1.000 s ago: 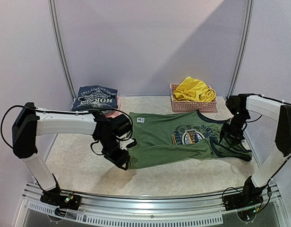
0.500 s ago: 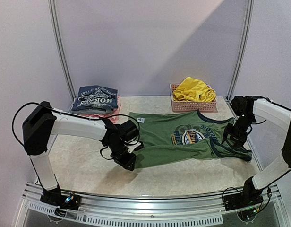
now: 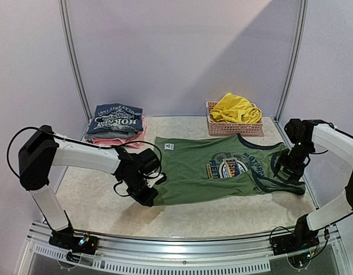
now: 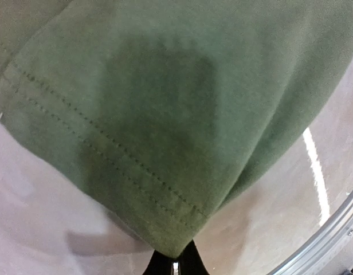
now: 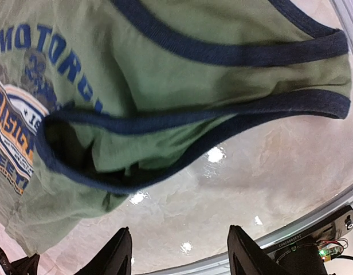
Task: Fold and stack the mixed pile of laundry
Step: Adjust the 1/3-folded tank top at the center of the board.
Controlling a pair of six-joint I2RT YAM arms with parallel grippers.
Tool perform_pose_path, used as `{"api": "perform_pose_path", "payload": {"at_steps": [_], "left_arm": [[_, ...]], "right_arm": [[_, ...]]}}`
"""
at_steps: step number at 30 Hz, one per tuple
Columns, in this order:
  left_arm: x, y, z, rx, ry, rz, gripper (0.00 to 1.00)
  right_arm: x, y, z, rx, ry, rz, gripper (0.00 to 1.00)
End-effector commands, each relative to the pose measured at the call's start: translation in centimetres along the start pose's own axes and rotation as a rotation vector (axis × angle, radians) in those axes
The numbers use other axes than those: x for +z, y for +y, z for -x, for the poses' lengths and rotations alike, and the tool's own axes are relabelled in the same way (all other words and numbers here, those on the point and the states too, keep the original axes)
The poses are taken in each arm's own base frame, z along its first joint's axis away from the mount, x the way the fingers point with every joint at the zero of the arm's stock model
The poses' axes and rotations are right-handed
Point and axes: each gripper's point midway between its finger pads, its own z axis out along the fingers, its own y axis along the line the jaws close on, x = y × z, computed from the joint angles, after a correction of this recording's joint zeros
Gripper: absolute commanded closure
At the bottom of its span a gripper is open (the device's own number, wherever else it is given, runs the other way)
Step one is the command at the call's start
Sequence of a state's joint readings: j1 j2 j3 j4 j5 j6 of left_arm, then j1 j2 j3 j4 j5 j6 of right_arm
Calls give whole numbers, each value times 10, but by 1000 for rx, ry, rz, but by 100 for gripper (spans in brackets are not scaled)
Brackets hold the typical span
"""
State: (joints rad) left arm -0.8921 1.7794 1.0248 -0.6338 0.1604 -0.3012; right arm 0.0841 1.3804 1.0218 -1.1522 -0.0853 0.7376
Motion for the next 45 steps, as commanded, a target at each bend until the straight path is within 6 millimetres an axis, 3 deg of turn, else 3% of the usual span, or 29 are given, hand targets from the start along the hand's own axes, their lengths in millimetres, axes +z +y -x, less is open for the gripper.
{"api": "perform_pose_path", "payload": {"at_steps": [1, 7, 15, 23, 32, 36, 45], "left_arm": [[-1, 38, -44, -87, 100, 97, 100], [0, 42, -57, -157, 117, 107, 100], [2, 44, -55, -193, 110, 116, 100], [-2, 58, -63, -217, 120, 193, 100], [-10, 78, -72, -281, 118, 267, 100], [-11, 79, -71, -285, 115, 268, 100], [-8, 77, -66, -289, 117, 259, 100]], "right_arm": [[-2, -14, -1, 49, -28, -22, 43], [5, -24, -9, 107, -18, -28, 46], [24, -14, -29, 129, 72, 64, 51], [32, -14, -27, 117, 73, 63, 50], [33, -55, -11, 238, 23, -114, 42], [29, -76, -3, 274, -22, -219, 44], [38, -95, 2, 327, -26, -295, 51]]}}
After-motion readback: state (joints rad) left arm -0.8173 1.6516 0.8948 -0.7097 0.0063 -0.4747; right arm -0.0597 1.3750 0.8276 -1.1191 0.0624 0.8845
